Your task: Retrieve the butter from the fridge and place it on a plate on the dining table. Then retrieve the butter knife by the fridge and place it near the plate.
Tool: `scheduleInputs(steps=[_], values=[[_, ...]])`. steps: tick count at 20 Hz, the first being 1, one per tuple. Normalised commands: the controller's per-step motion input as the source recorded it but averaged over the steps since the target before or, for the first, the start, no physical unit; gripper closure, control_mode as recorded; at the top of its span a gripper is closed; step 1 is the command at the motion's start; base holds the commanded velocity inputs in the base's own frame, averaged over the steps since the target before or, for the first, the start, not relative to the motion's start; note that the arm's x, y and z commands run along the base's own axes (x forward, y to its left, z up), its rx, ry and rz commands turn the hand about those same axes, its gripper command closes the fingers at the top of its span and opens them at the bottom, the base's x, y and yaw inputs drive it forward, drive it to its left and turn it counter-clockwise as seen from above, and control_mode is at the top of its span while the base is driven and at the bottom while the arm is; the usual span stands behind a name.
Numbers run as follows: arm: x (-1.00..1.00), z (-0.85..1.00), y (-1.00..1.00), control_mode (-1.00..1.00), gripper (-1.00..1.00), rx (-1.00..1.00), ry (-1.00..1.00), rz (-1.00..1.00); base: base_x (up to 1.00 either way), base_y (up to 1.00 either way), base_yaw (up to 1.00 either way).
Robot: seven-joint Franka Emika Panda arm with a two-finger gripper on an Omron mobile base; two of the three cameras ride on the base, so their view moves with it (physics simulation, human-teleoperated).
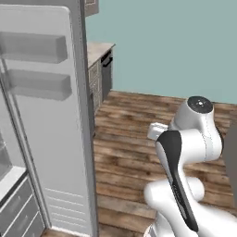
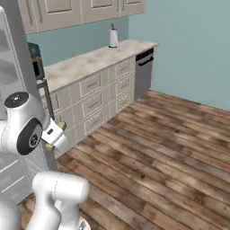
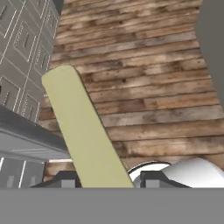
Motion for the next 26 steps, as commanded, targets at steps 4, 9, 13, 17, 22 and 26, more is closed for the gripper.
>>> scheduleInputs(steps=[4,9,13,17,22,26], values=[[0.00,0.00,0.00,1.00,1.00,0.00,0.00,0.00,0.00,-0.37,-0.89],[0.00,0.00,0.00,1.00,1.00,0.00,0.00,0.00,-0.13,-0.17,-0.85],[0.00,0.00,0.00,1.00,1.00,0.00,0.00,0.00,-0.63,-0.18,-0.47],[0.00,0.00,0.00,1.00,1.00,0.00,0.00,0.00,-0.69,-0.09,-0.10],[0.00,0.00,0.00,1.00,1.00,0.00,0.00,0.00,-0.54,-0.96,0.13],[0.00,0.00,0.00,1.00,1.00,0.00,0.00,0.00,-1.00,-1.00,0.01]])
